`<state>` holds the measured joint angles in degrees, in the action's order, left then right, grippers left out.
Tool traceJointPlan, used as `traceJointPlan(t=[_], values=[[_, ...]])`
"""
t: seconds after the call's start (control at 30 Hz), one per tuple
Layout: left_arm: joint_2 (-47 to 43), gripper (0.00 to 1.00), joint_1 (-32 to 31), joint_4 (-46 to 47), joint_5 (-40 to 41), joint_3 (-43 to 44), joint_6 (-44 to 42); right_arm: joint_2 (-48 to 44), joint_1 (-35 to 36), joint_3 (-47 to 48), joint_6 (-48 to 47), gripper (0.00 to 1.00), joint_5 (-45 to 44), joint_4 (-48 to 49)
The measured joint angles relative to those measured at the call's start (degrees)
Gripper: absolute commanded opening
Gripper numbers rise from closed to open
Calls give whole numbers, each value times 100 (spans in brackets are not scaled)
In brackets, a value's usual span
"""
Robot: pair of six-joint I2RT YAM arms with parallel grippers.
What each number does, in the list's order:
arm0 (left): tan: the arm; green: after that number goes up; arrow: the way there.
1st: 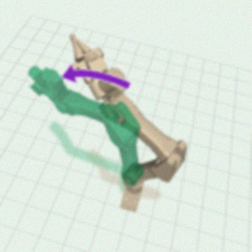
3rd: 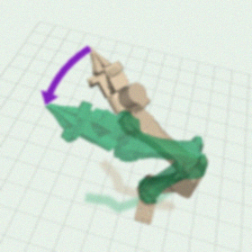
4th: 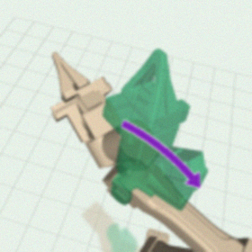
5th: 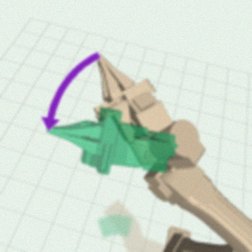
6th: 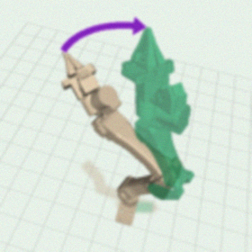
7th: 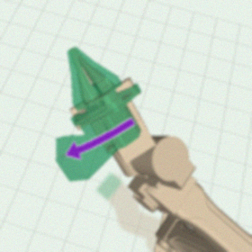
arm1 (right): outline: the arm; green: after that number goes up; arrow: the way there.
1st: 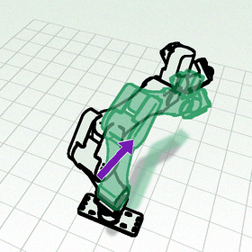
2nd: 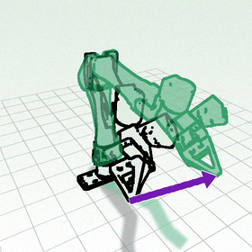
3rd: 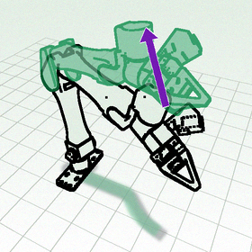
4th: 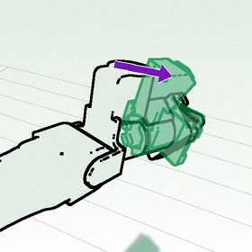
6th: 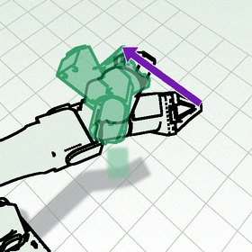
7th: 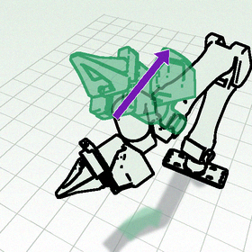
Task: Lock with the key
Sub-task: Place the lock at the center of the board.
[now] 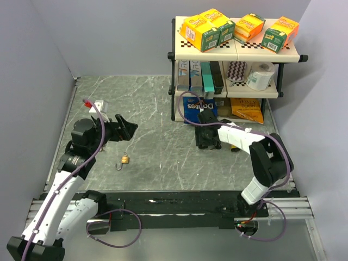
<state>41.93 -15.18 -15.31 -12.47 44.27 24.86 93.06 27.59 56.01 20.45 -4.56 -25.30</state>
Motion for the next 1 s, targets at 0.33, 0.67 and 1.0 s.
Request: traceJointPlan(t=[0.33, 0.67, 1.0], values=[[282, 96, 42, -339, -7, 2, 9, 667, -4, 396, 415, 36, -192, -260], [487, 96, 76, -734, 101, 249, -280, 627, -4, 400, 549, 82, -136, -291], [1204, 96, 125, -1687, -20, 796, -1279, 72, 0, 345, 450, 91, 26, -396]])
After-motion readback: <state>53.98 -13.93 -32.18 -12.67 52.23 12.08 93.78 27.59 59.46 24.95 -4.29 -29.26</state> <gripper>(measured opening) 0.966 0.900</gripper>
